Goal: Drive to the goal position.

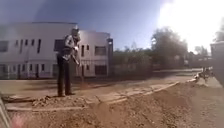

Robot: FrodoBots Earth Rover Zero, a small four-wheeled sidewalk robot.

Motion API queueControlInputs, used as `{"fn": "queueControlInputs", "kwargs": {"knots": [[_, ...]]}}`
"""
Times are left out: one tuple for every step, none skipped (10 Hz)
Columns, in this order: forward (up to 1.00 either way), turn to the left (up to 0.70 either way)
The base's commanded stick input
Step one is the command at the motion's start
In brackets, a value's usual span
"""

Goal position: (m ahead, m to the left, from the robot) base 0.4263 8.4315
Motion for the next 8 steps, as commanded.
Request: {"fn": "queueControlInputs", "kwargs": {"knots": [[0.14,0.0],[0.6,0.0],[1.0,0.0],[1.0,0.0],[1.0,0.0],[1.0,0.0],[1.0,0.0],[1.0,0.0]]}}
